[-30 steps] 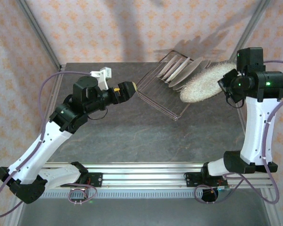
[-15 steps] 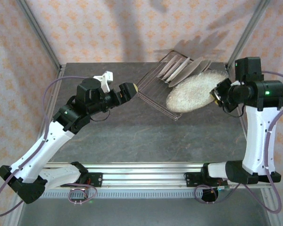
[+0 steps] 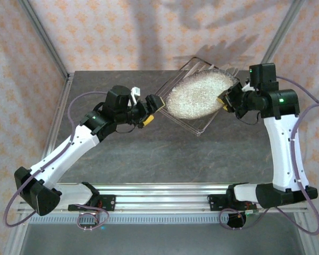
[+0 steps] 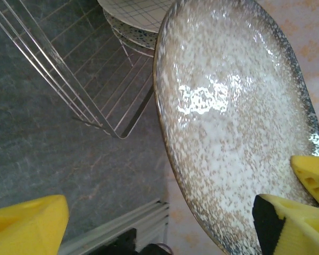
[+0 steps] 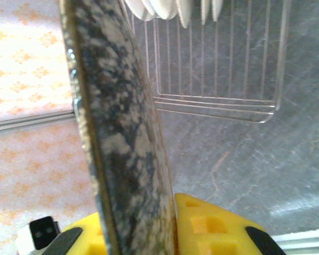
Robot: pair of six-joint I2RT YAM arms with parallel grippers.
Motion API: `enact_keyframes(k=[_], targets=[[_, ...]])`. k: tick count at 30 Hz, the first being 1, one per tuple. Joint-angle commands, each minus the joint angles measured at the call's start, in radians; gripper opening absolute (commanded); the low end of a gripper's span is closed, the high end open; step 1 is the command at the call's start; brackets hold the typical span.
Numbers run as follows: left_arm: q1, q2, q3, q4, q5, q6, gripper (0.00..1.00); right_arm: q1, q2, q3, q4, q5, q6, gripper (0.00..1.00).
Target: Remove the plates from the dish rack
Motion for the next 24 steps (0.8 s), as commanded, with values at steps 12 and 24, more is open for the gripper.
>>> enact_keyframes(k=[12,24], targets=[[0.09,0.025,-0.052,0.287,0.129,-0.219,0.69,0.069,0.079,0.026,0.453,-0.203,0.073,0.0],[0.113,0.067,-0.051,0.356,0.135,-0.254,0.49,0.092,0.113,-0.01,0.549,-0.253,0.127,0.0]])
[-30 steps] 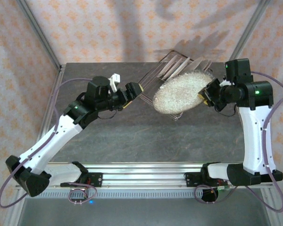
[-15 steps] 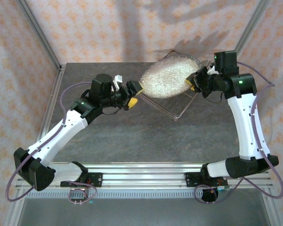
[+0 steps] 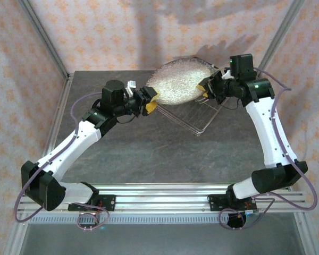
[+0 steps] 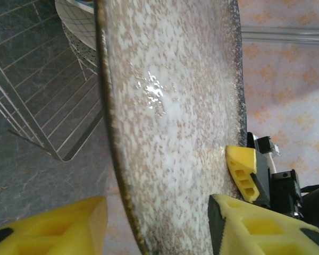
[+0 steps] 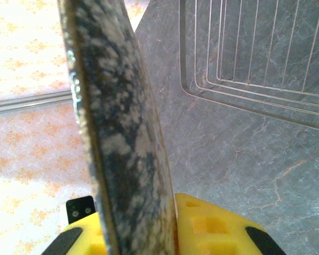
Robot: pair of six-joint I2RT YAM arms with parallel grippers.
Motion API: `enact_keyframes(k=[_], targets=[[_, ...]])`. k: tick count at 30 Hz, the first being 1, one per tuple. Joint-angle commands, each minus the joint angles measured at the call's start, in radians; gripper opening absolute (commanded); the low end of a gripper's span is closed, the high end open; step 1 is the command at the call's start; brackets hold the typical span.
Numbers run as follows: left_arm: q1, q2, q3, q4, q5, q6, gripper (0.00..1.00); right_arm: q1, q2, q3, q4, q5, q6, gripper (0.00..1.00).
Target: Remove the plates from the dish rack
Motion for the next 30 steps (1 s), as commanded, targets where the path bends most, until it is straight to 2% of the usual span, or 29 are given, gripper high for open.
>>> enact_keyframes(k=[1,7,12,18,21,30], targets=[[0.01,0.012,0.0,0.072,0.026,-0.017,0.46,0.01,-0.035,0.042,0.24,-0.11,0.028,0.0],[0.012,0.017,-0.005,0.087,0.022,-0.024,0.32,0.014,-0.032,0.028,0.269,-0.119,0.046,0.0],[0.014,0.02,-0.01,0.095,0.016,-0.031,0.28,0.027,-0.023,0.027,0.285,-0.127,0.053,0.0],[0.014,0.021,-0.023,0.138,0.016,-0.062,0.14,0.036,-0.021,-0.002,0.317,-0.131,0.064,0.0],[0.016,0.015,-0.028,0.139,0.013,-0.064,0.01,0.037,-0.017,-0.011,0.325,-0.133,0.066,0.0],[0.024,-0.028,-0.063,0.203,-0.017,-0.09,0.0,0.037,0.007,0.01,0.267,-0.127,0.014,0.01]])
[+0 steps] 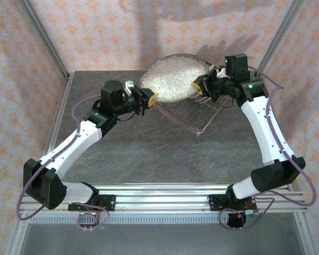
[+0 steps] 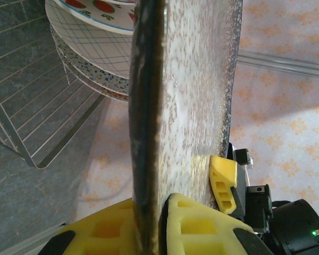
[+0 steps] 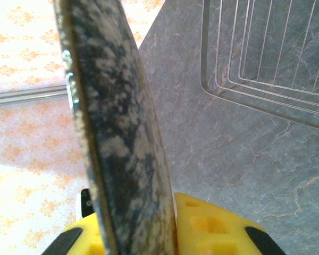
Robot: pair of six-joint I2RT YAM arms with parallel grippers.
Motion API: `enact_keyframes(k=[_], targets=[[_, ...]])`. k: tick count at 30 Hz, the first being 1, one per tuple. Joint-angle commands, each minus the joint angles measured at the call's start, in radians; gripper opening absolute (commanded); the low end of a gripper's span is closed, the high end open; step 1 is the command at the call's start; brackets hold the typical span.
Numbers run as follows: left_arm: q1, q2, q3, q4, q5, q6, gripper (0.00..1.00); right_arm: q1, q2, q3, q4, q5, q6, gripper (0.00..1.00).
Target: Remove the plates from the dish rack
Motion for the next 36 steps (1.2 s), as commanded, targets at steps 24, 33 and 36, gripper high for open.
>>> enact_keyframes(k=[24,33,36], targets=[[0.127,-0.215,-0.185,0.295,-0.188,0.017,0.0,0.091,0.046,0.223,-0.042,0.073,-0.219,0.64],[0.3,-0.245,-0.247,0.331,-0.162,0.034,0.0,0.216,0.017,0.185,0.011,0.166,-0.338,0.64],[0.35,-0.244,-0.278,0.372,-0.17,0.041,0.0,0.254,0.003,0.146,0.06,0.189,-0.365,0.64]])
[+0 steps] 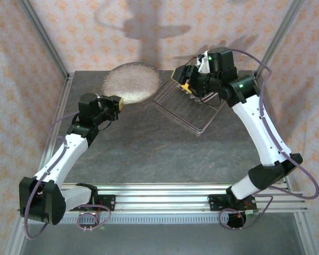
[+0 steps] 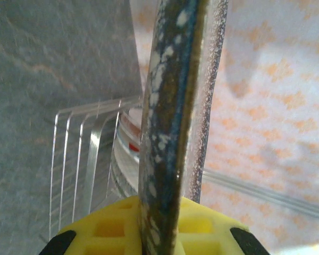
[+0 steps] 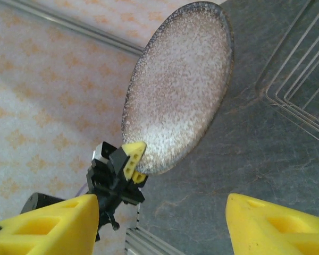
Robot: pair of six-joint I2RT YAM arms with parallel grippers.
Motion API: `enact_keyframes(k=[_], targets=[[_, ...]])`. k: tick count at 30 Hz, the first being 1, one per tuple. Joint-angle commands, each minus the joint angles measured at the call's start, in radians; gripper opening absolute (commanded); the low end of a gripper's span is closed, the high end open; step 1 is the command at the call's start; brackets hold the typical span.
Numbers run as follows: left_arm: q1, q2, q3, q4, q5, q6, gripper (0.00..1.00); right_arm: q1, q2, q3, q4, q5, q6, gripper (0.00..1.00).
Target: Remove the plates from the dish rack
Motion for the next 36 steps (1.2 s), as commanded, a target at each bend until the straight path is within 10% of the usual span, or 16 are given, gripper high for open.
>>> enact_keyframes(k=[1,14,36], targets=[[0.044,-0.072,0.015,0.335,0.008,0.05,0.0,0.039,-0.045,-0.037,0.086,0.076,-0.074,0.64],[0.138,-0.035,-0.2,0.528,-0.131,0.192,0.0,0.22,-0.223,-0.473,0.655,0.288,-0.263,0.7],[0.279,0.349,-0.162,0.839,-0.001,0.218,0.0,0.334,-0.229,-0.643,0.907,0.383,-0.472,0.84]])
